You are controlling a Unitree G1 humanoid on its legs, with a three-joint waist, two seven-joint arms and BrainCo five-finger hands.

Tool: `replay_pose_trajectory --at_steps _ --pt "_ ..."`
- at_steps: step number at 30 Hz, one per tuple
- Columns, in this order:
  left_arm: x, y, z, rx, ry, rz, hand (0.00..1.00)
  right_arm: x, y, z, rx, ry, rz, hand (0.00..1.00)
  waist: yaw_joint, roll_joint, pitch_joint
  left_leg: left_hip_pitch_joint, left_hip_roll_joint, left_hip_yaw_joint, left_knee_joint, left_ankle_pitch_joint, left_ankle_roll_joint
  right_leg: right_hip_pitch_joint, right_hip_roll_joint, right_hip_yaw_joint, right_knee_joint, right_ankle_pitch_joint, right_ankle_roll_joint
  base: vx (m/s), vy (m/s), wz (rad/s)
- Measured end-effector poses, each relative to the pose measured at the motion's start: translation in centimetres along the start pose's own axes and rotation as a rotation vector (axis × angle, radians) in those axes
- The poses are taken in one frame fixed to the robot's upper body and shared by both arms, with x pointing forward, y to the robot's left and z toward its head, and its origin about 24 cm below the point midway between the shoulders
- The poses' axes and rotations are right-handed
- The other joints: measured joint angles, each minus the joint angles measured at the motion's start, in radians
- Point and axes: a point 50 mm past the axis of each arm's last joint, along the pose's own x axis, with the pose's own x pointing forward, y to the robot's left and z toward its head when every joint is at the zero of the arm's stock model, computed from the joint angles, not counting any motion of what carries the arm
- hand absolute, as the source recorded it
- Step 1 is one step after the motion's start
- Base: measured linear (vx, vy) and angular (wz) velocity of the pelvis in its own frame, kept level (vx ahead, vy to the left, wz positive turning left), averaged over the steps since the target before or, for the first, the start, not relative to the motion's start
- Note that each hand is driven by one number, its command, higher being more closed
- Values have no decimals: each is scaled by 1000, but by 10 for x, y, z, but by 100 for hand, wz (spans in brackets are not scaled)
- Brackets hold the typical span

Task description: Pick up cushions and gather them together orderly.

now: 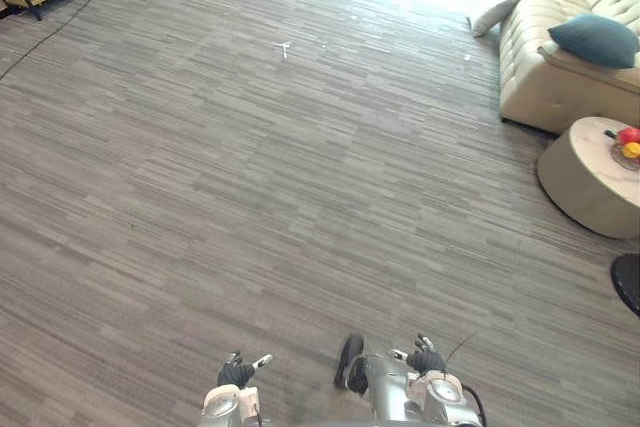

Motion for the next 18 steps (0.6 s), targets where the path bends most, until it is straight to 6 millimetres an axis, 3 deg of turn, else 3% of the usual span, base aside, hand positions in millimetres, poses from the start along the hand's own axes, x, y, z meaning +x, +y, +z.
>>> replay_pose_trajectory --at_steps 2,4,5,6,8,10,12,13,14,16,18 --pt "0 -2 4 -48 -20 11 0 2 -5 8 -25 -24 -9 0 5 54 23 -231 107 -87 551 138 -109 94 72 12 -13 -76 -22 668 -168 -37" --pt "0 2 8 -66 -38 26 0 2 -1 7 -23 -13 0 0 13 61 39 -323 162 -64 744 95 -100 198 116 38 -57 -101 -37 638 -49 -69" --pt "1 9 13 -60 -61 42 0 1 10 4 -14 -4 25 0 20 34 48 -384 162 -19 754 57 -76 298 122 73 -121 -113 -34 686 -18 -74" --pt "1 13 17 -51 -79 48 0 -1 17 3 -21 -2 46 0 23 16 44 -442 159 12 718 36 -55 352 121 97 -176 -113 -29 539 -8 -57" --pt "1 14 22 -72 -109 52 0 -2 23 0 -10 8 58 0 37 6 44 -527 159 56 588 7 -12 433 117 134 -252 -109 -20 481 42 -50" --pt "0 15 23 -76 -117 56 0 -3 26 -2 0 19 61 0 57 2 49 -599 118 49 355 8 -5 504 98 173 -311 -122 13 538 182 -56" --pt "0 13 21 -96 -111 53 0 -3 25 -5 -7 34 57 0 64 3 48 -613 27 -53 15 115 -43 551 63 214 -330 -175 62 605 353 -63" --pt "-1 12 18 -110 -108 53 0 -3 23 -11 -22 61 55 0 81 2 38 -593 -1 -73 -7 255 -50 577 43 251 -331 -209 79 501 337 -67" --pt "0 17 20 -98 -114 62 0 -4 30 -15 -16 78 68 0 86 -22 21 -602 -35 -68 30 225 -21 581 11 271 -325 -227 66 562 312 -55" --pt "0 18 21 -100 -118 65 0 -8 33 -21 -7 90 74 0 82 -48 0 -618 -46 -33 106 134 18 528 -26 304 -206 -213 89 572 291 -42" --pt "0 22 18 -84 -106 73 0 -8 35 -20 -9 86 81 0 87 -62 0 -552 -58 11 122 80 49 393 -58 344 141 -160 164 595 319 -40"
